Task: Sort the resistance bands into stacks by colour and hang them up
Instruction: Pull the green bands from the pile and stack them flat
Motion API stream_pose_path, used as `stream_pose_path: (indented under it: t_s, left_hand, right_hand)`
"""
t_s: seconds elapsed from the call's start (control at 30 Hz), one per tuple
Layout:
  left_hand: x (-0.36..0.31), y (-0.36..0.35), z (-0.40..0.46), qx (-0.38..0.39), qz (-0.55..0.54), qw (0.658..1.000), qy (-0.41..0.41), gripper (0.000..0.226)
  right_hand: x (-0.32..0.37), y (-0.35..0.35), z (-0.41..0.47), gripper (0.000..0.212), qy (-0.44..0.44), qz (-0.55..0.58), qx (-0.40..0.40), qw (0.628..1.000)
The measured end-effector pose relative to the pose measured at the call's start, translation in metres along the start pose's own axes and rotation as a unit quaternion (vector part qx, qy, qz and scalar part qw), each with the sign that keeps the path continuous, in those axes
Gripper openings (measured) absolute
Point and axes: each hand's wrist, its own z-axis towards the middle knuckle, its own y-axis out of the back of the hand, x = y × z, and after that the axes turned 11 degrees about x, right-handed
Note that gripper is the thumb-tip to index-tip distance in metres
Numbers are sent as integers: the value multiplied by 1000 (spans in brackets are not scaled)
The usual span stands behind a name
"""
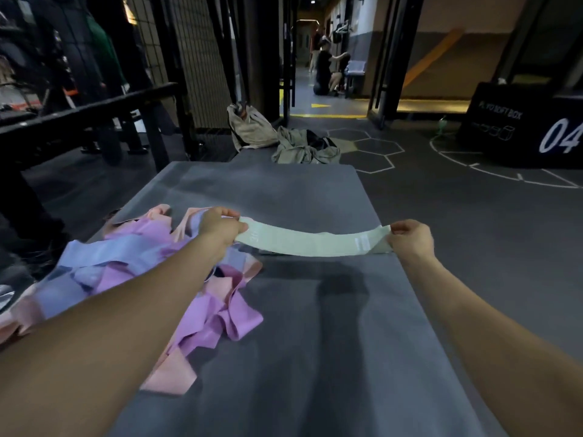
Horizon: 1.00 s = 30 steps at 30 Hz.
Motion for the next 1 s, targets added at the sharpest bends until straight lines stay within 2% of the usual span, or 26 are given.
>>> stream_pose_path:
  t_s: [0.33,0.57,0.7,1.0]
  left_hand:
    - [10,-69,60,-48,85,995,-7,31]
    - [32,-71,71,-61,183,981,0,19]
    - [38,-69,75,-63,236,970,4,23]
    - [49,-67,82,-77,236,969,-6,20]
  right_hand:
    - [-13,-1,79,25,60,-145,-13,987]
    - [-27,-9,87,26,59,-195,8,979]
    - [-35,-12,89,18,54,-200,13,978]
    - [-44,-19,94,12,52,-235,15,971]
